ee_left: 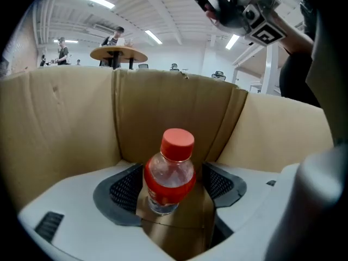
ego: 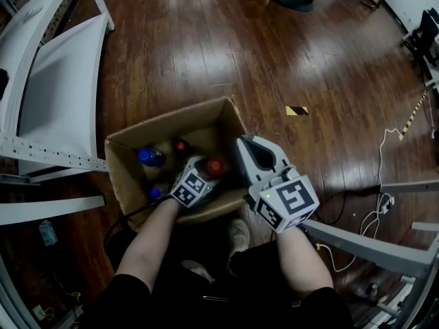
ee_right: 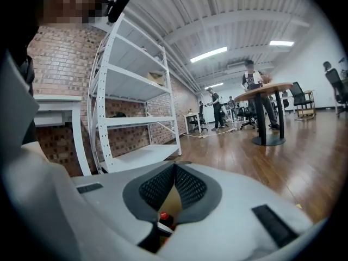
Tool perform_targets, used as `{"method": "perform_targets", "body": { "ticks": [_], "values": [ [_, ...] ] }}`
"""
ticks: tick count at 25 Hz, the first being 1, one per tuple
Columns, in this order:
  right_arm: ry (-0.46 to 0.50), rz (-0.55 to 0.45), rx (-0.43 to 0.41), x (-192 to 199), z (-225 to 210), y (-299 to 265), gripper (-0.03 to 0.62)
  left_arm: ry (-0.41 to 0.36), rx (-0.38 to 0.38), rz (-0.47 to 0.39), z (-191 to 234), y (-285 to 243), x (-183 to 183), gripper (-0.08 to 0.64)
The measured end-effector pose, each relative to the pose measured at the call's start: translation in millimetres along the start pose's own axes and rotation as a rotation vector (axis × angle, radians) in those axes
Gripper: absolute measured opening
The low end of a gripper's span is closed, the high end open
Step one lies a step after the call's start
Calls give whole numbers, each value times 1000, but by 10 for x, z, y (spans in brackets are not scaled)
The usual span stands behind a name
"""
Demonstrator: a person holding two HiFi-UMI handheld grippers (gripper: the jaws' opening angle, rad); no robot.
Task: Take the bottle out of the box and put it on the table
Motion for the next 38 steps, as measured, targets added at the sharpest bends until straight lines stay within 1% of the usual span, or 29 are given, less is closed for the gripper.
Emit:
{"method": "perform_targets", "body": {
  "ticks": [4, 10, 12, 14, 17, 20, 22, 24, 25, 27, 29, 32, 35, 38],
  "values": [
    [0, 10, -22, 11, 115, -7, 5, -41, 12, 38, 2, -192, 69, 373],
    [-27, 45, -26, 115, 105, 46, 5, -59, -11, 108, 98, -406, 211, 370],
    [-25, 58, -22, 155, 73, 73, 5, -72, -18, 120, 89, -446, 219, 347],
    [-32, 70, -16, 201, 24, 89, 5, -60, -33, 133, 115, -481, 205, 333],
    [-76, 77, -11, 248, -47, 89, 5, -12, -49, 153, 158, -505, 166, 322],
    [-91, 79, -14, 278, -104, -15, 5, 39, -74, 116, 226, -404, 8, 314],
    [-61, 89, -10, 301, -153, -134, 5, 82, -93, 77, 278, -260, -177, 314],
    [-49, 106, -1, 282, -184, -188, 5, 123, -112, 45, 283, -40, -451, 313],
    [-66, 114, -1, 229, -174, -176, 5, 139, -121, 35, 268, 99, -620, 313],
    [-115, 127, -22, 2, -98, -110, 5, 157, -132, 26, 217, 428, -999, 313],
    [-134, 149, -43, -331, -3, -8, 5, 154, -126, 28, 111, 814, -1420, 313],
    [-149, 186, -49, -896, 103, 205, 5, 157, -128, 23, -72, 1464, -2045, 311],
    [-164, 211, -53, -1509, 226, 431, 5, 184, -164, 5, -166, 2127, -2657, 311],
    [-176, 247, -76, -2120, 389, 644, 5, 206, -206, -11, -313, 2779, -3230, 311]
  ]
}}
Point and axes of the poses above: the fingertips, and each gripper's own axes: y backward along the fingers, z to its left, x out of its underside, the point moved 1 cm from there along y, backward along the fingers, and after that the axes turned 7 degrees about y, right-handed, at the moved point
